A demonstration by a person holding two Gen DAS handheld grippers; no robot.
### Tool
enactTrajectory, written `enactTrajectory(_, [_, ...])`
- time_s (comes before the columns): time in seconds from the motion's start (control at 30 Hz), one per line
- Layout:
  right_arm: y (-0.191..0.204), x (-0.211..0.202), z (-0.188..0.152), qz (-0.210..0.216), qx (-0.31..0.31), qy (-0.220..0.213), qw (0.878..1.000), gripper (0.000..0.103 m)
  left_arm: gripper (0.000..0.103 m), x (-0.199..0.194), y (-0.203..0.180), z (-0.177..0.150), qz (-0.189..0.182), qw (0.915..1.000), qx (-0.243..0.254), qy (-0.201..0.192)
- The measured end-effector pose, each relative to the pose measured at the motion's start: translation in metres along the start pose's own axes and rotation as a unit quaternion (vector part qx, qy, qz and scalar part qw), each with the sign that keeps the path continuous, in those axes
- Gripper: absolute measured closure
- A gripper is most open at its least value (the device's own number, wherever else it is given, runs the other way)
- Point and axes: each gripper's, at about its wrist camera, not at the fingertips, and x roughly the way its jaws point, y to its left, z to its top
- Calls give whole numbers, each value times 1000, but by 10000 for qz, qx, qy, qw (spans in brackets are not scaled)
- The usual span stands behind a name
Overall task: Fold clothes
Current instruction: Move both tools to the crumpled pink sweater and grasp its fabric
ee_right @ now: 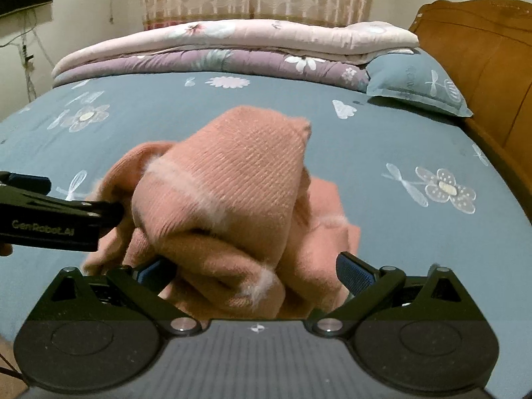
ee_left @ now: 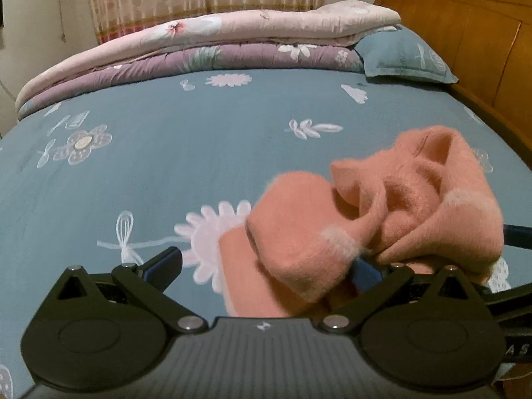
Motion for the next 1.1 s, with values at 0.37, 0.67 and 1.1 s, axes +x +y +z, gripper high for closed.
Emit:
enactTrajectory(0.37, [-14, 30, 49, -85, 165, 205, 9996, 0, 0, 34, 12, 47, 150, 9997, 91, 142])
enactTrajectory(0.67, [-11, 55, 73, -350, 210, 169, 9990, 0, 0, 69, 28, 66, 16, 9997, 224, 139])
enactTrajectory(1.1, [5, 38, 82, -770, -188, 89, 9968, 0, 0, 41, 41, 44, -964, 9906, 963, -103])
